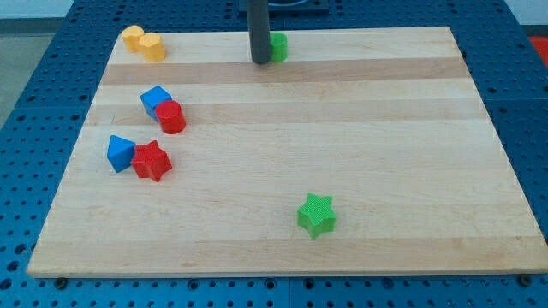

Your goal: Move the green star into the green circle

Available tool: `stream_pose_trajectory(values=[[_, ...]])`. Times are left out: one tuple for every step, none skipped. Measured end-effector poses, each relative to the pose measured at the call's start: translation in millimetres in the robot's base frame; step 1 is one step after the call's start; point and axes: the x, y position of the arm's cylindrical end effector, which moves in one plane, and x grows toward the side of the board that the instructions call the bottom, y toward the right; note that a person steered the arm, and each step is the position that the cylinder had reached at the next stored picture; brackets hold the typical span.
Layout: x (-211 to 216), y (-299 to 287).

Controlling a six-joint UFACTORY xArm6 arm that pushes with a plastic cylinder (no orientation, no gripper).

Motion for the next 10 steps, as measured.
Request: stream_pose_trajectory(values=[[-11.9,14.3],[-5.4,14.2],[67.0,14.2],[178.4,0.8],[263.8,-10.1],[322.9,-3.7],[351.9,44.1],[348.9,77.2],[345.2,76.9],[322.9,68.0]])
